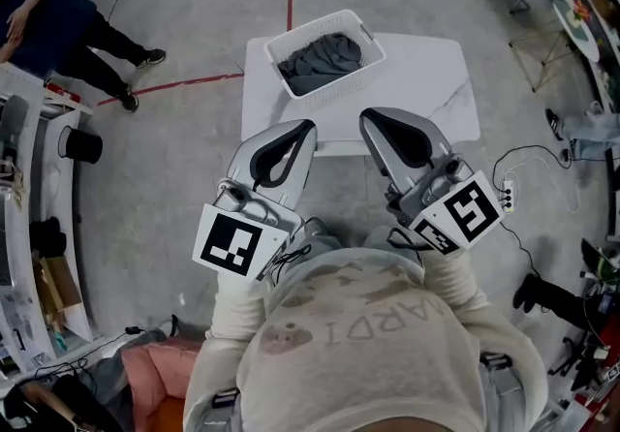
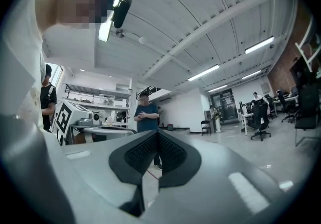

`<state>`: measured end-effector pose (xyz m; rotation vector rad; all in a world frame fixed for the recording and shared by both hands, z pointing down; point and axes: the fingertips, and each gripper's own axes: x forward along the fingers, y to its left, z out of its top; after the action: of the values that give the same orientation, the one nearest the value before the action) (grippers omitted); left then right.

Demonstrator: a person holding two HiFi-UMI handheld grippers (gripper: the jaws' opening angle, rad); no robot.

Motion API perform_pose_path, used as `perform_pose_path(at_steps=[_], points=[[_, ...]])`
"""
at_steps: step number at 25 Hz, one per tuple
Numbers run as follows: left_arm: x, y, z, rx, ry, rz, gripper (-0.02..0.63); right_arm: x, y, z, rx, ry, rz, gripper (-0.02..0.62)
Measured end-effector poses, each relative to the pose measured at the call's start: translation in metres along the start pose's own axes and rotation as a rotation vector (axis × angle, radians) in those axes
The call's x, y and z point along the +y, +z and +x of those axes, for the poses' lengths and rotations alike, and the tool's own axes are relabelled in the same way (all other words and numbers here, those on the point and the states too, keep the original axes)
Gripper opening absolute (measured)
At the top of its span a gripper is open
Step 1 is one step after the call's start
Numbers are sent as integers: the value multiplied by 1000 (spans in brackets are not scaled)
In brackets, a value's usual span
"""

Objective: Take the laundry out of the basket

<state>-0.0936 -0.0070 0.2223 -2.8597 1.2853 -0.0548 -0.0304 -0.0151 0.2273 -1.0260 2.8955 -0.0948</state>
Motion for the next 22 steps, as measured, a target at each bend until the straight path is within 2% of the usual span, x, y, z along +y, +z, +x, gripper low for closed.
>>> perform_pose_path(at_steps=[6, 12, 16, 22], points=[[41, -12, -2, -5, -50, -47, 0, 2, -9, 39, 38, -52, -6, 28], [68, -21, 34, -1, -77, -73, 0, -35, -17, 63, 66, -83, -4, 28], [94, -26, 64, 15, -65, -69, 0, -70, -19, 90, 66, -70, -1, 28], [142, -14, 113, 5, -22, -58, 0, -120, -11, 138, 68, -7, -10, 28]])
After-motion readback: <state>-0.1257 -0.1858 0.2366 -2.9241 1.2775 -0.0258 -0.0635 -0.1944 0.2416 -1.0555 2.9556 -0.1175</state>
